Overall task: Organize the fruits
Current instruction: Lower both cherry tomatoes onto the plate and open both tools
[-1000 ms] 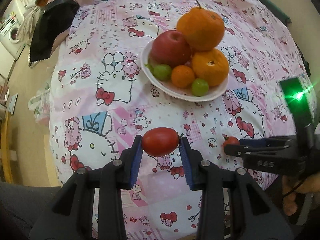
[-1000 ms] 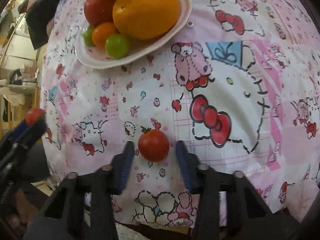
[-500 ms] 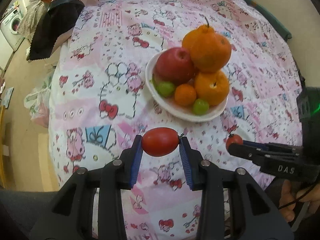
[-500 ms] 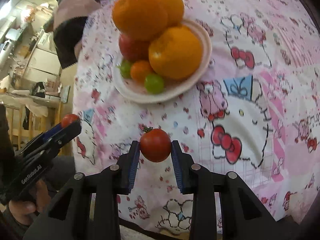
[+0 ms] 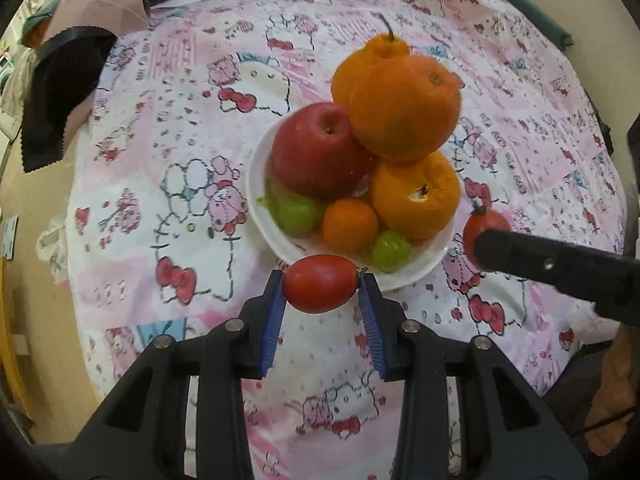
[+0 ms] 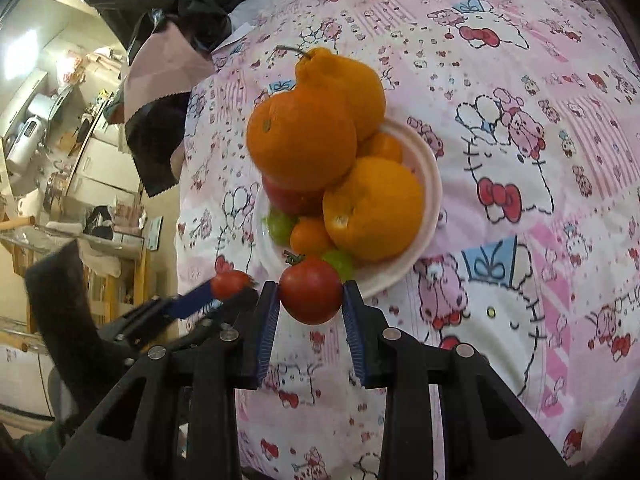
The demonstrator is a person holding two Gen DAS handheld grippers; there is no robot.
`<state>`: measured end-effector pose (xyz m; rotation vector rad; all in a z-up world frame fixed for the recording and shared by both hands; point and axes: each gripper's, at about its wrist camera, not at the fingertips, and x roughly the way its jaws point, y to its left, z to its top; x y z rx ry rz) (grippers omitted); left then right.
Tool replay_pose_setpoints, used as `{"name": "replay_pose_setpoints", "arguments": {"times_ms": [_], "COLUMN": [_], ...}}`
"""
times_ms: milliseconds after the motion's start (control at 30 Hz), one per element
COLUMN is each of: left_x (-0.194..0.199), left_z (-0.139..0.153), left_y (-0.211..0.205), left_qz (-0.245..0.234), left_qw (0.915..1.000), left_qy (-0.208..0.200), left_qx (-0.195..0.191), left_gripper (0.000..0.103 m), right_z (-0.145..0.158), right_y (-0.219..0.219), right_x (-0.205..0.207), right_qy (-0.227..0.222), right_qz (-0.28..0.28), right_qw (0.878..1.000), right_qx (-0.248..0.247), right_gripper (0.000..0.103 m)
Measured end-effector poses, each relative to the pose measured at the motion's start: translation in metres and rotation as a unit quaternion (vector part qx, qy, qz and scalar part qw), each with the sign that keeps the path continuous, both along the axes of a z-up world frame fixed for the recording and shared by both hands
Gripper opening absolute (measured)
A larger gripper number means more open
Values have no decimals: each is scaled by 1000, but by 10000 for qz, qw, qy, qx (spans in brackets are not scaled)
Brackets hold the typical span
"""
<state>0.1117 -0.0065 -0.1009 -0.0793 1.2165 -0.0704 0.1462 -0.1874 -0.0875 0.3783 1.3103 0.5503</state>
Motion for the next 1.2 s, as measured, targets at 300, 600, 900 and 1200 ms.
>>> {"name": "replay_pose_setpoints", "arguments": {"times_ms": [300, 600, 900, 1200], "left_x": [19, 22, 4, -2], "left_z": [-31, -33, -16, -8], "left_y": [-6, -4, 27, 41], "left_qz": [-199, -206, 261, 585], "left_qw": [9996, 9993, 9996, 9982], "left_qy": [180, 226, 58, -69], "left_qx": [2, -232, -27, 55], "left_gripper": [33, 45, 73, 73], "right_z": [-13, -16, -19, -19], "right_y": [13, 23, 48, 67], "right_x": [19, 25, 33, 36], "right_qy": [167, 123, -13, -347], "right_qz": [33, 82, 315, 349], "right_qw": [9998, 9999, 9995, 9979], "right_qx": [52, -13, -87, -422], "right_gripper": [34, 34, 34, 38]}}
